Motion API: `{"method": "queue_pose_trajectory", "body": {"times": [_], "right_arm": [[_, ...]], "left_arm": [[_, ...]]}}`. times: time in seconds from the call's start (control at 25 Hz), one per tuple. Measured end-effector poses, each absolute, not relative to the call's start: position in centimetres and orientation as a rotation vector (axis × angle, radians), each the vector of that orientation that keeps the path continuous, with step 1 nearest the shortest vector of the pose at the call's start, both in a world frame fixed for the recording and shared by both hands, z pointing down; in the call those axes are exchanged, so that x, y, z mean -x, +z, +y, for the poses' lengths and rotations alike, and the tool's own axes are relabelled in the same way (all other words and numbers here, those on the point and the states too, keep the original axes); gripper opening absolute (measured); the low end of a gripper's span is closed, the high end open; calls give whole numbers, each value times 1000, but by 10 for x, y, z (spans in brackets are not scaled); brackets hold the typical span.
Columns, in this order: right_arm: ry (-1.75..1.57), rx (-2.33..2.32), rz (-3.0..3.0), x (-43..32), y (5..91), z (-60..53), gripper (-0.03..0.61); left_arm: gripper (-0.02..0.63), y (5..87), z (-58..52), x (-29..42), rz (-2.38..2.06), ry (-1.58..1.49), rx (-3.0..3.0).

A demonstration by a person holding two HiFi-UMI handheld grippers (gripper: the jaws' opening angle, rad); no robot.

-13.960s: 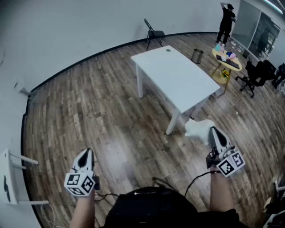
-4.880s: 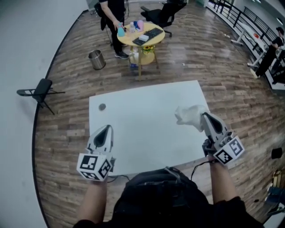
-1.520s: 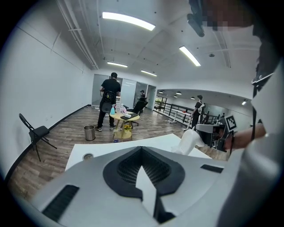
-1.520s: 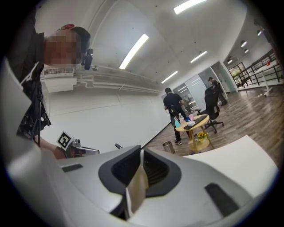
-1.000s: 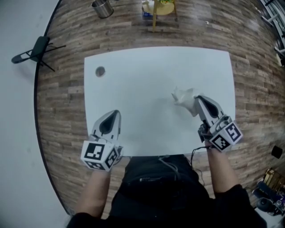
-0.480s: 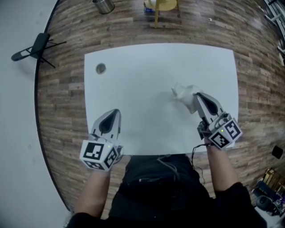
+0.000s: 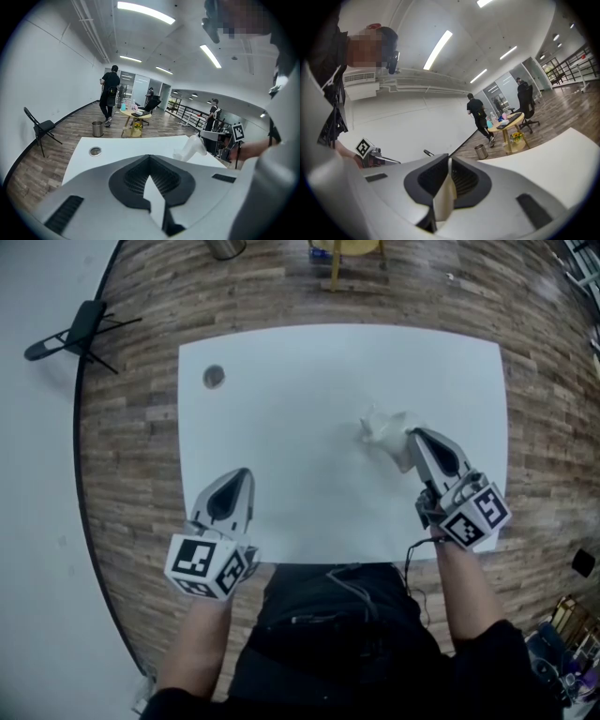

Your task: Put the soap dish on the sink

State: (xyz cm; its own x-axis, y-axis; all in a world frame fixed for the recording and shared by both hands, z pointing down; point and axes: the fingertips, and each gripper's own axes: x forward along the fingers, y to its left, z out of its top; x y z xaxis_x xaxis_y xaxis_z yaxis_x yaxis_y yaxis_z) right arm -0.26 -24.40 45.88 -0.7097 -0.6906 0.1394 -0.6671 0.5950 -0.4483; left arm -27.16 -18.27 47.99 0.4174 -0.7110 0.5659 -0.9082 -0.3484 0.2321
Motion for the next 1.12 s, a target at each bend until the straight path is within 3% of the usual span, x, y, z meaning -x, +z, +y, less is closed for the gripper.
{"method": "queue_pose_trajectory", "body": {"times": [1.12], "right_arm": [[-773, 1155, 2762, 17, 491, -241, 28]], "left_arm": [[-11, 503, -164, 266, -1337, 519, -2114]]}}
